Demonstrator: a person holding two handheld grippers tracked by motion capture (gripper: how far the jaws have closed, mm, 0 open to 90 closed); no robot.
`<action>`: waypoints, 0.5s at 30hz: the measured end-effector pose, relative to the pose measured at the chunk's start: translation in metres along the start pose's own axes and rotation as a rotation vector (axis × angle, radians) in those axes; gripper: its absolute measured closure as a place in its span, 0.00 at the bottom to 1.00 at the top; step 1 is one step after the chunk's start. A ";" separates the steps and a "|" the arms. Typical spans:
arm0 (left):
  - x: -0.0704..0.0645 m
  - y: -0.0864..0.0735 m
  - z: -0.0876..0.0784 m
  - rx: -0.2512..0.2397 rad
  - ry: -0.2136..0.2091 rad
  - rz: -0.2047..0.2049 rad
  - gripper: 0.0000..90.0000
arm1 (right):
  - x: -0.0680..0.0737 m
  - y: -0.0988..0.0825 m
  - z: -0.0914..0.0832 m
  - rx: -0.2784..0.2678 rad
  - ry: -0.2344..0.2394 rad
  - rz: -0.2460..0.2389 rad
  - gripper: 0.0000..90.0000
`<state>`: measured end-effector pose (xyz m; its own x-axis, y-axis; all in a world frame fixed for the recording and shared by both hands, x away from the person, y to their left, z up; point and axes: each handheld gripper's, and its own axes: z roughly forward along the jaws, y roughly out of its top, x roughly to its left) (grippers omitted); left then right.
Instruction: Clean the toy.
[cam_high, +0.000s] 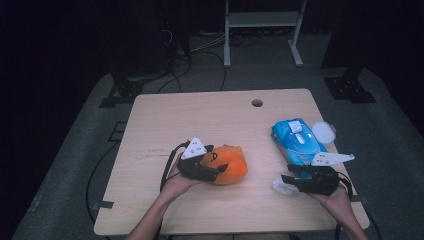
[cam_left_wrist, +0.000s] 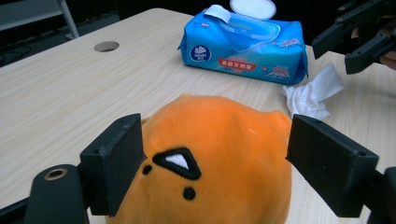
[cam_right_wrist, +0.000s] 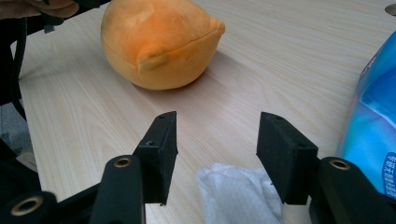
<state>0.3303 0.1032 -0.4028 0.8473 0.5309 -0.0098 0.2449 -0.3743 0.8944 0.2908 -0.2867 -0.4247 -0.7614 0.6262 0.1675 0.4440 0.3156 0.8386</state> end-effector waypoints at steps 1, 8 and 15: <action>0.000 -0.001 -0.001 0.005 0.002 0.003 0.19 | 0.000 0.001 0.000 -0.003 -0.001 0.000 0.51; 0.000 -0.004 -0.008 0.017 -0.001 -0.007 0.16 | 0.001 0.001 0.002 0.002 -0.007 -0.003 0.49; 0.002 -0.010 -0.018 0.019 0.022 -0.028 0.13 | 0.000 0.001 0.002 -0.001 -0.012 -0.001 0.48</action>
<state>0.3210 0.1216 -0.4034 0.8292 0.5583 -0.0249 0.2776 -0.3728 0.8854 0.2915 -0.2851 -0.4249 -0.7562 0.6343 0.1606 0.4431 0.3158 0.8390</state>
